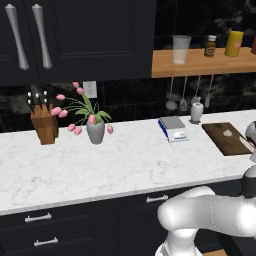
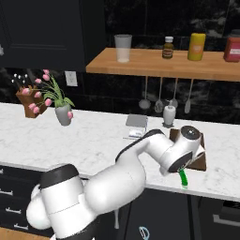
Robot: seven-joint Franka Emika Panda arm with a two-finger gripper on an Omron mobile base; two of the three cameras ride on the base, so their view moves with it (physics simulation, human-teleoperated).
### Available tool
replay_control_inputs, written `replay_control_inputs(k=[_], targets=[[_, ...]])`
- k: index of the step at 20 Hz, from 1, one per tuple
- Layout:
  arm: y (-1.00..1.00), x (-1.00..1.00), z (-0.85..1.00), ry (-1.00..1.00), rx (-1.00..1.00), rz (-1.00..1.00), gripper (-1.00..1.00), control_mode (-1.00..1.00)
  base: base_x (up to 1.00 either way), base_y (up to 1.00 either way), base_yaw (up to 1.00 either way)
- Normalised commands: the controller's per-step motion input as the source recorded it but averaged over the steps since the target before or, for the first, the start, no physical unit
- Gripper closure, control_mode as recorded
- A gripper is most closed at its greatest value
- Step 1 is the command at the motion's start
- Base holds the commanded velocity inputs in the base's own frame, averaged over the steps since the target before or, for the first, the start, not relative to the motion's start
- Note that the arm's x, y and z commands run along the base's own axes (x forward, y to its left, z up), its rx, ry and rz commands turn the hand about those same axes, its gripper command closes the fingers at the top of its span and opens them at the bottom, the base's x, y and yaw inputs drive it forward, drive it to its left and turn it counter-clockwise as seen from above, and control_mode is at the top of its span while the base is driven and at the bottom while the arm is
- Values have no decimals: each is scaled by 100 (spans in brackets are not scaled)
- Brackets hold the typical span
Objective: Place the appropriate cutting tool for cutting the garlic skin on the cutting board.
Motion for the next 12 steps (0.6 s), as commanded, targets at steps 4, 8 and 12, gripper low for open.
replay_control_inputs(k=[4,8,12], targets=[[0,100,-10,12,0,14,100,-100,0,0,0],[-9,99,-16,11,0,15,100,-100,0,0,0],[-14,83,-28,7,0,15,100,-100,0,0,0]])
